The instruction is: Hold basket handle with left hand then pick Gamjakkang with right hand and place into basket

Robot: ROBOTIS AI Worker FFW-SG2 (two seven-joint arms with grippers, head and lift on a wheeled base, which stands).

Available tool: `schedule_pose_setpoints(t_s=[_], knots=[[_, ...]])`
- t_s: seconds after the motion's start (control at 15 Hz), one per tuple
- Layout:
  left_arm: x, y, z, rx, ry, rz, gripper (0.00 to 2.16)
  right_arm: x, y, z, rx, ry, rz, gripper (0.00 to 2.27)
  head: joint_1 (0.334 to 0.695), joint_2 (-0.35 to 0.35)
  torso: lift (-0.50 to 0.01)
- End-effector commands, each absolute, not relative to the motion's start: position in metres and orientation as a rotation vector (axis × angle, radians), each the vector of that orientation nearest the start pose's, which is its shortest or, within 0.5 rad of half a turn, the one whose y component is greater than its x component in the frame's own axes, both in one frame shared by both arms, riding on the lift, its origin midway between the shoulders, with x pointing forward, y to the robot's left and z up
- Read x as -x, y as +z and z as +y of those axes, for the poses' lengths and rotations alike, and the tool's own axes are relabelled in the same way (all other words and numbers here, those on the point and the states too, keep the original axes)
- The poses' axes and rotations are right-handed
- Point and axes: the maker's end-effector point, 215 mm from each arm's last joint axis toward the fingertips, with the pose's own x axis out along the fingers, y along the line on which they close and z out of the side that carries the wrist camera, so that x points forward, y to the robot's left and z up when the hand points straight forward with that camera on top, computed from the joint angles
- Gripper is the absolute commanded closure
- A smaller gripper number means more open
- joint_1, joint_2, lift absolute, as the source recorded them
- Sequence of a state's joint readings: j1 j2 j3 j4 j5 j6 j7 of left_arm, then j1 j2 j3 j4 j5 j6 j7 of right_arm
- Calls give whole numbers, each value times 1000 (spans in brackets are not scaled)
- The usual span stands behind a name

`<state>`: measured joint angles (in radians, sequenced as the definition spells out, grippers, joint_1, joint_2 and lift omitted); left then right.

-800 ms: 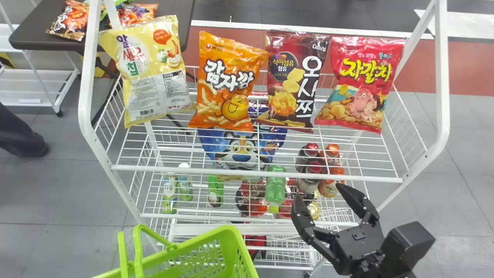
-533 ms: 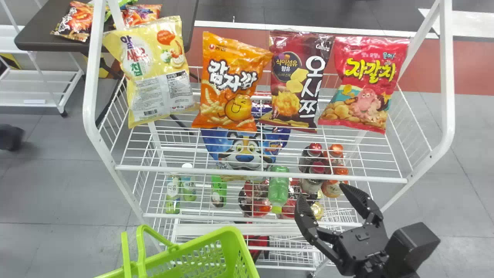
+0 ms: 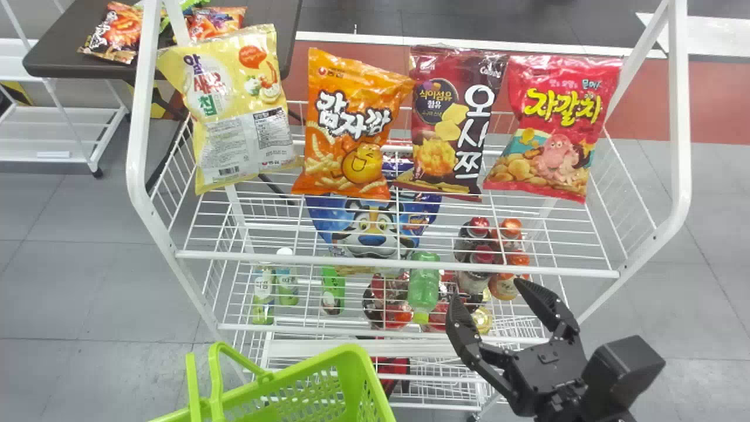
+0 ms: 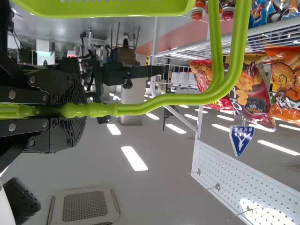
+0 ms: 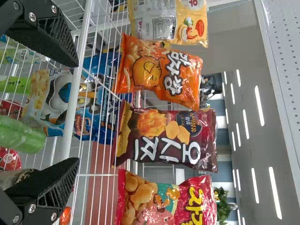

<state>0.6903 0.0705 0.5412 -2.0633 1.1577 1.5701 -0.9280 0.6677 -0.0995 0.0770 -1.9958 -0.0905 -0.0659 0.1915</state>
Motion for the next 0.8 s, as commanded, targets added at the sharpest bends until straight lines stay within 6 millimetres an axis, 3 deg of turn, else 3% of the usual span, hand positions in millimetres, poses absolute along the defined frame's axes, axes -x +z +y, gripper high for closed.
schedule_pose_setpoints(t_s=[0.0, 0.73], knots=[[-169, -349, 137, 1536, -947, 848, 2145, -384, -407, -137, -80, 320, 175, 90, 695, -40, -18], [-164, -347, 136, 1528, -952, 858, 2145, -476, -375, -42, -99, 362, 191, 87, 695, 119, -18]])
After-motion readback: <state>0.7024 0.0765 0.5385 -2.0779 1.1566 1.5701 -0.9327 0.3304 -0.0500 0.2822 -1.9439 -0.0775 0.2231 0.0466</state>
